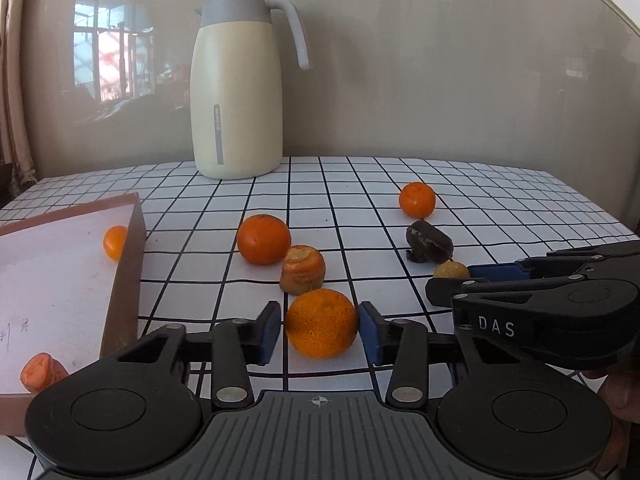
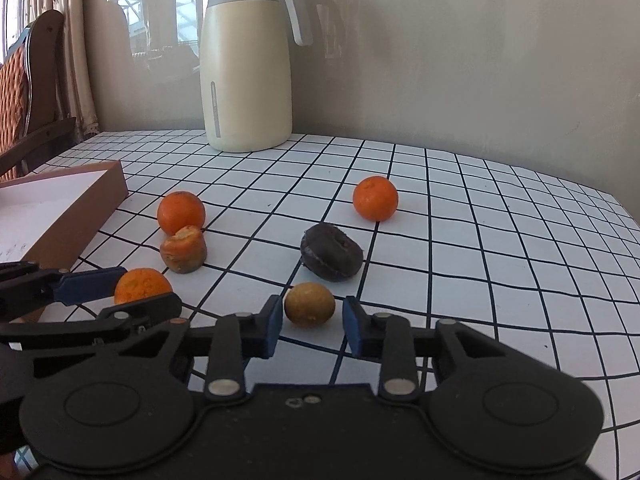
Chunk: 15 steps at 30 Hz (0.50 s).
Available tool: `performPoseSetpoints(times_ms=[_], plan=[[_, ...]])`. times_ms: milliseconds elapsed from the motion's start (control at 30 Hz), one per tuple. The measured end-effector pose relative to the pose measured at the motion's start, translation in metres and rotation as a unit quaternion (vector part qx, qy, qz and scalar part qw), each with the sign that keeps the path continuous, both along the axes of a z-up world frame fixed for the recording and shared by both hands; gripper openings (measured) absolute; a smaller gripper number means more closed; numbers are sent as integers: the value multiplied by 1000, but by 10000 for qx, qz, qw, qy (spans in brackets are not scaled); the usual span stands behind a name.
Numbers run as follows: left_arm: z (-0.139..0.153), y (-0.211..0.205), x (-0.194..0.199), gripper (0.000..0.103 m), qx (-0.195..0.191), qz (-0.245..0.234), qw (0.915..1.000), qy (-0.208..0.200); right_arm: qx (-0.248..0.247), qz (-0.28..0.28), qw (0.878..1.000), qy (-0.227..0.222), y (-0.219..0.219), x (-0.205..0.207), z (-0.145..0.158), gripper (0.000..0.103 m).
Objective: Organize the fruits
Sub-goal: 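Close the left gripper on the large orange while the right gripper closes on the small brown fruit, then carry the orange in the left gripper and brown fruit in the right gripper over the box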
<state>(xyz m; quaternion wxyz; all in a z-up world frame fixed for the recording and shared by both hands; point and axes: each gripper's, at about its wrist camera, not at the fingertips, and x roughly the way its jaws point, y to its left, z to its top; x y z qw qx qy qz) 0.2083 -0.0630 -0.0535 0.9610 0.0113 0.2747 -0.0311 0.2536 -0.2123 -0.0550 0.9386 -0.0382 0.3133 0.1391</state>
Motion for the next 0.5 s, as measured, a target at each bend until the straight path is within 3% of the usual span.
performPoseSetpoints(times_ms=[500], plan=[[12,3,-18,39,-29,-110,9997,-234,41,-63,9997,-227,-5,-14,15,19]])
